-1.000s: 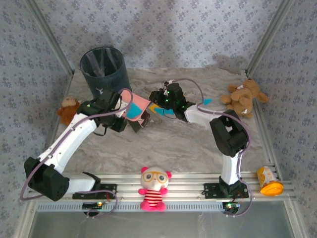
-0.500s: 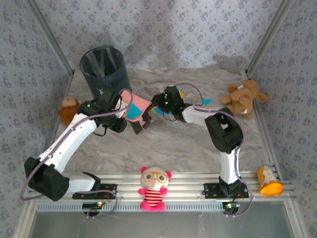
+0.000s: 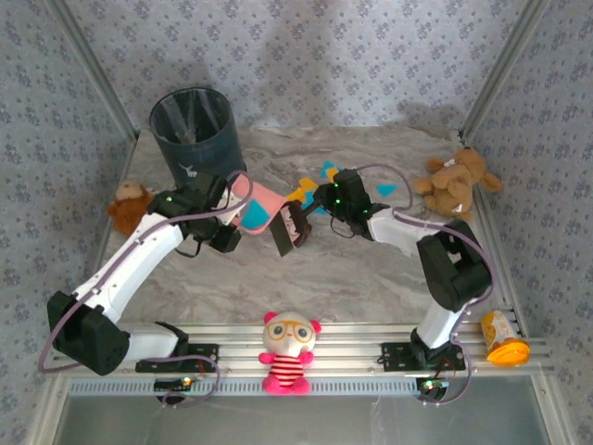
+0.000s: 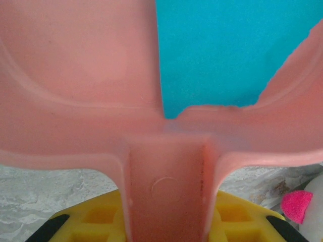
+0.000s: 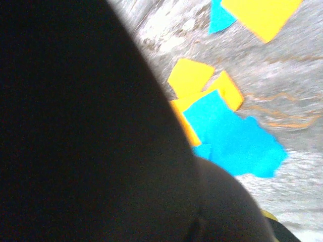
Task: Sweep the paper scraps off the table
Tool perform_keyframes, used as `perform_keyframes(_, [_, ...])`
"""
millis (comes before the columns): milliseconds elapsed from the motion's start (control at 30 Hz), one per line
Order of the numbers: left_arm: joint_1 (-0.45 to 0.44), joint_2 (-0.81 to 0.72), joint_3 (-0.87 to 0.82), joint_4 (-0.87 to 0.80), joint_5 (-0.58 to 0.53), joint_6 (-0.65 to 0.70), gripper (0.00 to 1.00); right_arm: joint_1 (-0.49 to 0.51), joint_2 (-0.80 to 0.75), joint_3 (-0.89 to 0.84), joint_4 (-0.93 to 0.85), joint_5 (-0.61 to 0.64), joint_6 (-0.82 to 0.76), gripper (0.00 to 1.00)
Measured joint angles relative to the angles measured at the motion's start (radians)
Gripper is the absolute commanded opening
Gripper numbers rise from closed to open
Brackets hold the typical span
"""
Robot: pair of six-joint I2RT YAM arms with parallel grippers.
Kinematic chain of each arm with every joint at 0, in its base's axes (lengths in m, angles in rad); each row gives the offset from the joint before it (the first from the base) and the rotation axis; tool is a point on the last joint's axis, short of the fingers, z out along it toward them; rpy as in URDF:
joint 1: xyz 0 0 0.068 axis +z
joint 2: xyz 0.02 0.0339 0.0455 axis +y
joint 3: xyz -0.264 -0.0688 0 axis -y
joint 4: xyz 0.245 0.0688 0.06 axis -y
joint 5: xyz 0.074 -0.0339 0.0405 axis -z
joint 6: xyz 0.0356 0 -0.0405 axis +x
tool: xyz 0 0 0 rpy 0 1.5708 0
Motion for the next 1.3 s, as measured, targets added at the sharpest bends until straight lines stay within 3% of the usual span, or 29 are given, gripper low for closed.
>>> perform_keyframes(533, [-0.096,0.076,-0.005,0.0,0.038,0.062,0.0,-0.064,-0.311,-0.106,-0.238,0.211,-0.169,0.0])
perform_keyframes(1000, [-0.134,0.164,-0.005,-0.023,0.062,0.113,0.0,-0.111,-0.516,-0.186,-0.185,0.01,-0.33,0.0])
perform_keyframes(1300, [-0.153,0.281,0.028,-0.07,0.044,0.16,0.0,-0.116,-0.627,-0.178,-0.3,0.179,-0.424,0.0])
